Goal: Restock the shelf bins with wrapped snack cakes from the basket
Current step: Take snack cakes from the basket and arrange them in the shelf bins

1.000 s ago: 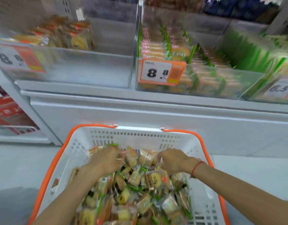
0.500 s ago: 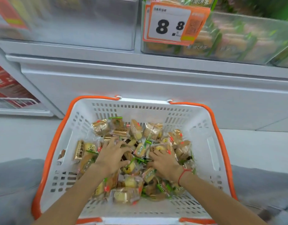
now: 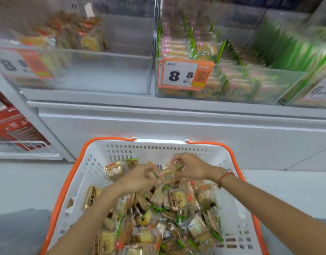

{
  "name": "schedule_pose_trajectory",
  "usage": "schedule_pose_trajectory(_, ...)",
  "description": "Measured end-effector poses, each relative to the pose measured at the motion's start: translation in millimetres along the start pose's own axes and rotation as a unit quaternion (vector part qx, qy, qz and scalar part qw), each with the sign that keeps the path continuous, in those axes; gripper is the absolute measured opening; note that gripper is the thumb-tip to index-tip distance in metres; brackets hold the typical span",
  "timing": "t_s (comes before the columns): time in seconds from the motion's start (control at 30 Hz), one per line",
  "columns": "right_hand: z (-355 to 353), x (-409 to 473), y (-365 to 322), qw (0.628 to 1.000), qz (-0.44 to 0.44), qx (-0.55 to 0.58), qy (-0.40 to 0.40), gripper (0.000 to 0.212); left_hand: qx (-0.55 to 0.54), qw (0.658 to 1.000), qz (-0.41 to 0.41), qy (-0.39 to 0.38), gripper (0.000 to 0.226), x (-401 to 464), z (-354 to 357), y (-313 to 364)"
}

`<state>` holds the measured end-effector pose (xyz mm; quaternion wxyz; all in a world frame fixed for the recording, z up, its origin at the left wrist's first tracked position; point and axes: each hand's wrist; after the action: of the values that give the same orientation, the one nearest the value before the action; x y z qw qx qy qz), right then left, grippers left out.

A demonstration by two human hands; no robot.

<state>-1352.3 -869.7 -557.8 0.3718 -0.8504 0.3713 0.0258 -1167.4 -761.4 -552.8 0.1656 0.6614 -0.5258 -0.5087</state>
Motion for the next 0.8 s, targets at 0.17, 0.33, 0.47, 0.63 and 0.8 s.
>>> schedule_pose_trajectory(0.17, -93, -18, -50, 0.991, -0.03, 0.121, 0.05, 0.025, -0.18, 0.96, 0.104, 0.189, 0.033, -15, -25, 61)
schedule_pose_trajectory(0.33, -145, -50, -85, 0.981, -0.071, 0.143, 0.109, 0.028, -0.187, 0.921, 0.225, 0.257, 0.022, -34, -48, 117)
schedule_pose_trajectory(0.47, -168, -70, -103, 0.965, -0.148, 0.098, 0.194, 0.033, -0.189, 0.887, 0.302, 0.292, 0.021, -45, -55, 151)
schedule_pose_trajectory(0.63, -183, -75, -112, 0.927, -0.209, 0.089, 0.3, 0.032, -0.194, 0.845, 0.365, 0.339, 0.027, -46, -71, 187)
schedule_pose_trajectory(0.8, -214, -67, -99, 0.867, -0.23, 0.093, 0.431, 0.029, -0.081, 0.797, 0.378, 0.464, 0.051, -32, -100, 200)
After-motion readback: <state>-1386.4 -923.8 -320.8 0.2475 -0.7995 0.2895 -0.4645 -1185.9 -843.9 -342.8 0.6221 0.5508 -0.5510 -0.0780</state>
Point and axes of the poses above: each hand's wrist, its own x-axis towards the middle knuckle, its own z-axis out of the palm, y = z × x, and after that the axes turned 2 degrees about y, right-handed
